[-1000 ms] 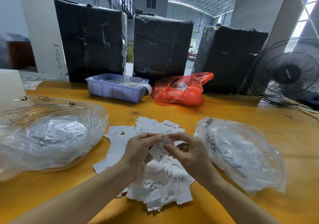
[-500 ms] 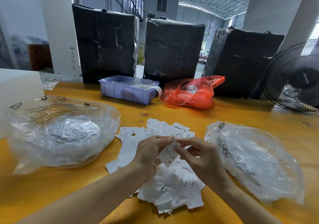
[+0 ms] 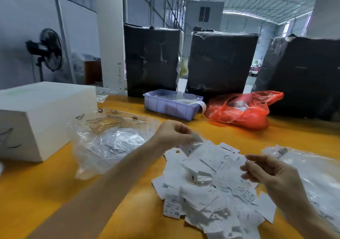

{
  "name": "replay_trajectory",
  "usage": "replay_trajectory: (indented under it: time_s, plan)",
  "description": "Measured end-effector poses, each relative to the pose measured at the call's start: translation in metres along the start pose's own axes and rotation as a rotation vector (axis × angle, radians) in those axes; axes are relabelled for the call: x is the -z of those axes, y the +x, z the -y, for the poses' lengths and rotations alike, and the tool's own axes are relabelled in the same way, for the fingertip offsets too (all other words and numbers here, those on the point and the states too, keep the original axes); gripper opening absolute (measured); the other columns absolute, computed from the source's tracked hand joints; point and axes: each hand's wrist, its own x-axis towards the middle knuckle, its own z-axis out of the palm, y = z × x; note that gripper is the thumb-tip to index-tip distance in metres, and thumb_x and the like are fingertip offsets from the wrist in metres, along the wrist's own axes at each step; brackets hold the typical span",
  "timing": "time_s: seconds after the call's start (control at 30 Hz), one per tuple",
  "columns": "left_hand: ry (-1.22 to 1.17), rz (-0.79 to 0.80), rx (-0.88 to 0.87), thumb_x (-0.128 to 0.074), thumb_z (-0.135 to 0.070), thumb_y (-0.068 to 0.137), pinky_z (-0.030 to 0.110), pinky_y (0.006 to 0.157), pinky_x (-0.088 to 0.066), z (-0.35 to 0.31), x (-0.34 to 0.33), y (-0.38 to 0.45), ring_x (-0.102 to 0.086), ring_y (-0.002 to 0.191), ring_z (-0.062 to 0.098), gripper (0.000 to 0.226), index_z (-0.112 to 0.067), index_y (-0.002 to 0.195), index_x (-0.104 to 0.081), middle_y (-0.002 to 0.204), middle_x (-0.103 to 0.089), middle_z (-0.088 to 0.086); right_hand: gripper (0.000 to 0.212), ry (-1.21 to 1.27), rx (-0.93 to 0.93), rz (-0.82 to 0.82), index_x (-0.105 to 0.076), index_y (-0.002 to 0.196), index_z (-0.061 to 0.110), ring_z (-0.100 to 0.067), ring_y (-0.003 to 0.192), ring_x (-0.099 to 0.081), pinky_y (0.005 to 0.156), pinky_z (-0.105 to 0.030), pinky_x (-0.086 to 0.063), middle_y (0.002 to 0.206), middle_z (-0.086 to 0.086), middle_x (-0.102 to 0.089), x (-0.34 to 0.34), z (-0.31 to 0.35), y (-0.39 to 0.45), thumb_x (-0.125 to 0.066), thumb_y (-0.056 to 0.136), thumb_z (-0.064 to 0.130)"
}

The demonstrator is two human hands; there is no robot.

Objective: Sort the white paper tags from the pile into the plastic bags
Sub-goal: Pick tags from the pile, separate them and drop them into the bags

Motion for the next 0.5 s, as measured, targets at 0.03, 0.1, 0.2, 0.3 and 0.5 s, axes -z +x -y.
replay_trajectory:
  time_s: [0.03, 0.1, 0.2, 0.3, 0.5]
  plan:
    - [0.071, -0.058, -0.004, -0.078, -0.01, 0.075, 0.018, 0.056, -0.049, -0.005, 0.021, 0.004, -0.063, 0.069, 0.01, 0.015, -0.017, 0.078, -0.064, 0.078, -0.067, 0.003, 0.013, -0.015, 0.018, -0.024, -0.067, 0.092, 0.01, -0.021, 0.06, -0.07, 0.057, -0.019, -0.055, 0.072, -0.008, -0.073, 0.004, 0.003, 0.002, -0.064, 0.083, 0.0]
    - [0.235, -0.17, 0.022, -0.074, -0.007, 0.078, 0.014, 0.05, -0.047, -0.008, 0.062, 0.008, -0.063, 0.071, 0.009, 0.019, -0.019, 0.083, -0.061, 0.082, -0.065, 0.003, 0.013, -0.066, 0.067, -0.075, -0.068, 0.09, 0.012, -0.018, 0.06, -0.07, 0.056, -0.016, -0.055, 0.072, -0.006, -0.073, 0.016, 0.008, 0.009, -0.065, 0.082, 0.002]
    - [0.424, -0.291, 0.124, -0.069, 0.003, 0.08, 0.019, 0.051, -0.048, 0.003, 0.108, 0.008, -0.061, 0.07, 0.014, 0.02, -0.013, 0.089, -0.061, 0.083, -0.063, 0.007, 0.016, -0.279, 0.098, -0.082, -0.071, 0.082, 0.02, -0.016, 0.055, -0.068, 0.048, -0.014, -0.052, 0.07, -0.002, -0.073, 0.053, 0.007, 0.028, -0.066, 0.083, 0.005]
    - [0.584, -0.292, 0.26, -0.067, 0.01, 0.078, 0.033, 0.062, -0.056, 0.017, 0.124, 0.006, -0.062, 0.07, 0.023, 0.02, -0.005, 0.09, -0.062, 0.083, -0.064, 0.014, 0.013, -0.55, -0.039, -0.044, -0.072, 0.075, 0.019, -0.02, 0.051, -0.067, 0.045, -0.024, -0.053, 0.066, -0.003, -0.072, 0.106, -0.013, 0.058, -0.069, 0.082, 0.007]
    - [1.044, -0.397, 0.276, -0.064, 0.007, 0.08, 0.04, 0.079, -0.053, 0.026, 0.112, 0.009, -0.061, 0.09, 0.029, 0.018, 0.003, 0.098, -0.063, 0.098, -0.064, 0.016, 0.048, -1.239, -0.339, 0.067, -0.047, 0.037, 0.012, -0.017, 0.033, -0.042, 0.046, -0.03, -0.038, 0.034, 0.003, -0.042, 0.175, -0.053, 0.077, -0.085, 0.065, 0.018]
